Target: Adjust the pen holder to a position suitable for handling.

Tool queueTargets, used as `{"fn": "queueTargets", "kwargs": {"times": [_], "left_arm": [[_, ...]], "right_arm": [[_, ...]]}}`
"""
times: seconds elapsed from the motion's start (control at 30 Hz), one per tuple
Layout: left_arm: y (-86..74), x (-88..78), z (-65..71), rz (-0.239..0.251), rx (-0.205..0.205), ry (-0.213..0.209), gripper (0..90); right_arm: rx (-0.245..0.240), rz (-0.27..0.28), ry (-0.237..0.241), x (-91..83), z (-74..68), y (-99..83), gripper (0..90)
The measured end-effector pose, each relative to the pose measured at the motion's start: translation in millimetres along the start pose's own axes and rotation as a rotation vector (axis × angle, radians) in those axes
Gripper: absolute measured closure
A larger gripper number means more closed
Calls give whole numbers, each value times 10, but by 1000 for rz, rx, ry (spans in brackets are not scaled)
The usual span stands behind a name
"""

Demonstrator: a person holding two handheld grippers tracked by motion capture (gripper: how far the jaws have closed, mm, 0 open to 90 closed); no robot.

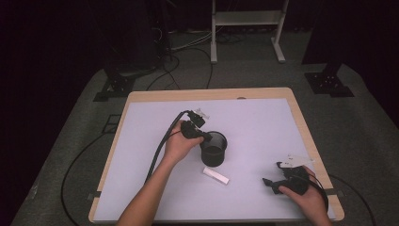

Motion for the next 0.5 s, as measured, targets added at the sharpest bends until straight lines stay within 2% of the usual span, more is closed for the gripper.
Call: {"fn": "queueTargets", "kwargs": {"times": [0.23, 0.5], "left_arm": [[9, -18, -21, 10, -4, 4, 785], [33, -145, -19, 43, 3, 22, 702]], "right_arm": [[0, 0, 0, 0, 0, 0, 117], [0, 0, 0, 0, 0, 0, 117]]}}
Point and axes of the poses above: each handheld gripper's, and its own axes: x roughly forward along the jaws, y roughly out of its top, z roughly to its right, the point moved 3 cm from there along x, roughly forward along the jaws, and after that the axes turned 10 degrees about y, right-handed, at the moved point
